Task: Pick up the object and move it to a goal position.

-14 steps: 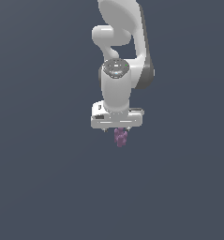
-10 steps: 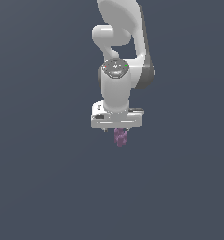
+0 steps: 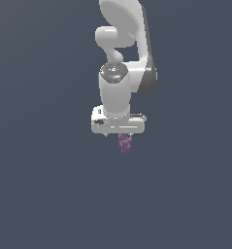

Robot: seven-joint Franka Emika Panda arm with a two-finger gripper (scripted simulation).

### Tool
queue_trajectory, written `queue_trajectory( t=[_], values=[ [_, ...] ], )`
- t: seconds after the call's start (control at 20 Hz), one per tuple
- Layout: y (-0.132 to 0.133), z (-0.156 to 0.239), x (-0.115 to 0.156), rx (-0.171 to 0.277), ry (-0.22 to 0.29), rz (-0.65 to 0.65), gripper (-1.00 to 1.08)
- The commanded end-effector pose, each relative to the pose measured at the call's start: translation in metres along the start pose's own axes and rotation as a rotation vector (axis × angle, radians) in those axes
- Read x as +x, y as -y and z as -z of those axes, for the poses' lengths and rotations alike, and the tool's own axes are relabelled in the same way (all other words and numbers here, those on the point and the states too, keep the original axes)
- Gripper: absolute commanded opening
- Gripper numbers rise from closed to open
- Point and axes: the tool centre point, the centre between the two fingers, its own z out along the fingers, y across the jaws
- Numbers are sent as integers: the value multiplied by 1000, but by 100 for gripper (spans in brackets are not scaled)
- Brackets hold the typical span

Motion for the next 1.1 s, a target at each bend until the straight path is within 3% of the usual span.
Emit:
queue_trajectory(
  t=[0.0,0.5,1.05],
  values=[
    [1,0,0,0,0,3,100],
    [7,-4,-5,-13,0,131,100],
    [22,-12,-16,-42,4,439,100]
  ],
)
